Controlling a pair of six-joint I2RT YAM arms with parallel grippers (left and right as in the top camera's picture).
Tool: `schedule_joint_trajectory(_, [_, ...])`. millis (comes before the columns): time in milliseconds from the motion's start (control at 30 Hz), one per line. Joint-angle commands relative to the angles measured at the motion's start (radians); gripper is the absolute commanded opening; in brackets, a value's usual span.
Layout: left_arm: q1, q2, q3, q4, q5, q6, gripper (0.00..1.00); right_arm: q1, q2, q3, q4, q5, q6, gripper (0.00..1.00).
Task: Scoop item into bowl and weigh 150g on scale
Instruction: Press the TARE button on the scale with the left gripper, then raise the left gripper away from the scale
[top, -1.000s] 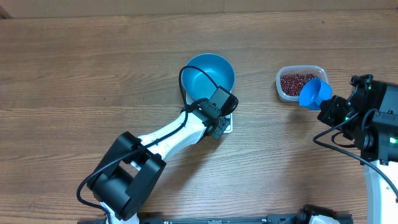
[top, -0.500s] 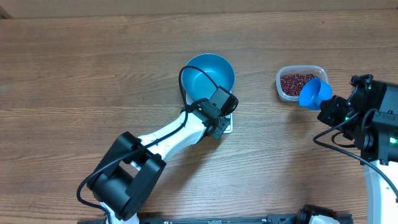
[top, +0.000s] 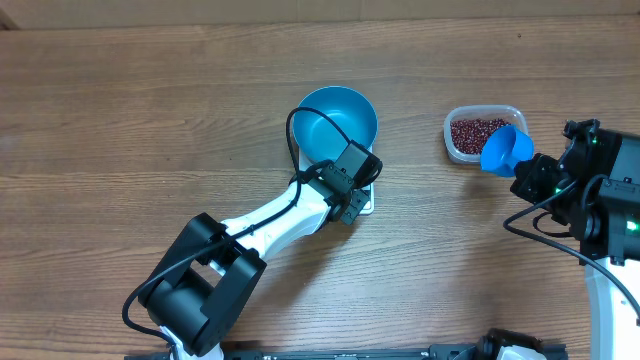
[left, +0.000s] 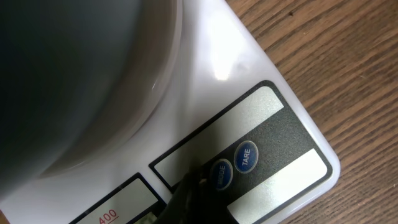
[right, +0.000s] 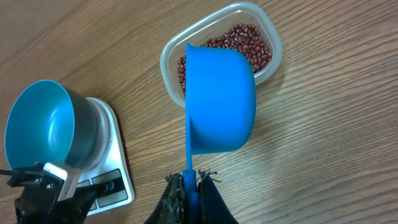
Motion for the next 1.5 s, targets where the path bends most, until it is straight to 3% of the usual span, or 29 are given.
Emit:
schedule_joint_trajectory(0, [0.007, 0.029, -0.039, -0.013, -0.018, 0.018, 0.04, -0.004, -0.002, 0.029, 0.003, -0.002, -0.005, 0.04])
schedule_joint_trajectory(200, [0.007, 0.008, 0.01, -0.03, -0.018, 0.019, 0.04, -0.004, -0.002, 0.029, 0.003, -0.002, -0.005, 0.04])
schedule_joint_trajectory(433, [0.005, -0.085, 0.157, -0.171, -0.021, 0.014, 0.04, -0.004, -0.002, 0.029, 0.004, -0.002, -0.005, 0.04])
schedule_joint_trajectory(767, [0.008, -0.278, 0.226, -0.43, -0.067, -0.148, 0.04, -0.004, -0.002, 0.029, -0.002, -0.002, -0.005, 0.04])
schedule_joint_trajectory(1000, [0.014, -0.332, 0.225, -0.62, -0.073, -0.17, 0.04, -0.004, -0.002, 0.029, -0.018, -0.002, -0.009, 0.04])
schedule_joint_trajectory(1100, [0.046, -0.346, 0.225, -0.672, -0.1, -0.251, 0.04, -0.004, -0.002, 0.029, -0.028, -0.002, -0.009, 0.04])
schedule_joint_trajectory(1367, [0.124, -0.36, 0.224, -0.668, 0.063, -0.235, 0.05, -0.004, -0.002, 0.029, -0.031, -0.002, -0.009, 0.04])
schedule_joint_trajectory(1467, [0.129, -0.36, 0.224, -0.665, 0.067, -0.236, 0.27, -0.004, -0.002, 0.029, -0.031, -0.002, -0.009, 0.04])
